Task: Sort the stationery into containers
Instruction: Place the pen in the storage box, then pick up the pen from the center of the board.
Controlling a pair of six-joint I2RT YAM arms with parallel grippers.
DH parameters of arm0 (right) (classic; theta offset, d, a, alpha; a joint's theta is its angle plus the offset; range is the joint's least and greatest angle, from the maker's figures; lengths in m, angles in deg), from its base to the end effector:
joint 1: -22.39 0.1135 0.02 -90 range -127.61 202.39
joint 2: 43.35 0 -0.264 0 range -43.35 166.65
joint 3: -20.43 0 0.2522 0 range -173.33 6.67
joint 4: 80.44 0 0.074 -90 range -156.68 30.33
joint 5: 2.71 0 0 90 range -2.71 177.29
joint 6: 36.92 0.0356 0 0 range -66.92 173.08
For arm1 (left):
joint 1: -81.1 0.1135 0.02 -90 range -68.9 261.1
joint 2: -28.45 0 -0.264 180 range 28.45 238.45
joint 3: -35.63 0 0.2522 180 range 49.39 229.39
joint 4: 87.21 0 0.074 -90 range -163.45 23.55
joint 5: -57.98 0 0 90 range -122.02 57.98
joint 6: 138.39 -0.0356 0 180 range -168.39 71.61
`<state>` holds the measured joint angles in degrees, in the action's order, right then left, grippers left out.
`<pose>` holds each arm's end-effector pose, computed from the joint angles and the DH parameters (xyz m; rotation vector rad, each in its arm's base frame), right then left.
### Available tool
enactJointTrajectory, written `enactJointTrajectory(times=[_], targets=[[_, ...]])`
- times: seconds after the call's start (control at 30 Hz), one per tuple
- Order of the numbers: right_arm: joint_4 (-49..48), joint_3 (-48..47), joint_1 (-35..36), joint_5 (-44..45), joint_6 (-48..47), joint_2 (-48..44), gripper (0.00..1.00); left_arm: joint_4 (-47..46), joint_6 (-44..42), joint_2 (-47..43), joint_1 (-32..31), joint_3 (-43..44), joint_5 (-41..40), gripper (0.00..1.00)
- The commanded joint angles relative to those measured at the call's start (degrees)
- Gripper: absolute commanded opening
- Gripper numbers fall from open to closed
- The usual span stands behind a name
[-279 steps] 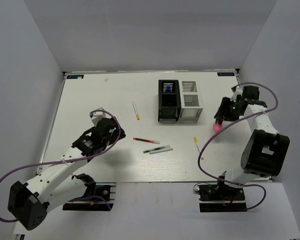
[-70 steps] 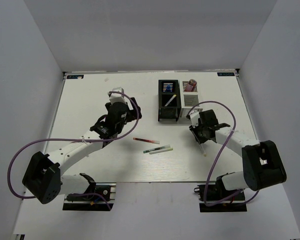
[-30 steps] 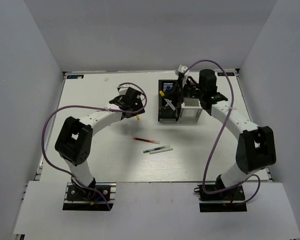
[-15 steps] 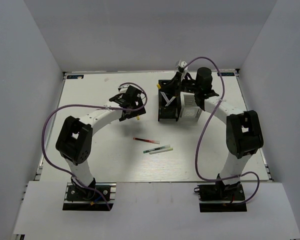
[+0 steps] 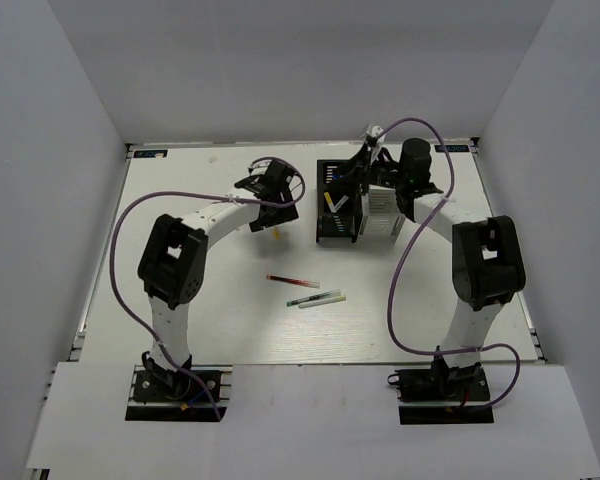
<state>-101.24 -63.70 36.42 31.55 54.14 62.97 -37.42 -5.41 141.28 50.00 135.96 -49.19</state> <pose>0.4020 0.1308 0.2693 -0.9299 1.3899 0.9695 0.3641 -0.2074 0.2066 -0.3624 2.5551 -0.0724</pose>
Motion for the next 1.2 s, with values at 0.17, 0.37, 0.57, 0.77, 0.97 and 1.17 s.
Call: enactJointTrajectory(times=[0.17, 0.37, 0.57, 0.77, 0.97, 1.17], targets=[[21.30, -2.14, -2.77, -1.47, -8.69, -13.41, 0.31, 2.38, -3.34, 7.48, 3.75, 8.27, -4.36, 0.67], [40.10, 11.18, -4.18, -1.56, -22.84, -30.10, 0.32, 0.36, -6.59, 11.61, 5.78, 12.03, -2.61, 0.68], [41.86, 25.95, -4.35, -0.33, -20.14, -44.86, 0.34, 2.37, -8.87, 18.37, 6.83, 20.65, 0.12, 0.64], [41.33, 30.38, -4.62, 3.19, -17.50, -50.07, 0.34, 3.61, -9.50, 19.44, 7.36, 19.18, 0.65, 0.51], [42.47, 31.08, -4.71, 3.63, -17.23, -51.39, 0.46, 3.08, -10.02, 17.86, 7.36, 14.52, 1.69, 0.32], [46.16, 30.73, -4.79, 5.99, -20.05, -52.00, 0.90, 2.47, -11.17, 14.44, 7.36, 10.13, 2.23, 0.00]])
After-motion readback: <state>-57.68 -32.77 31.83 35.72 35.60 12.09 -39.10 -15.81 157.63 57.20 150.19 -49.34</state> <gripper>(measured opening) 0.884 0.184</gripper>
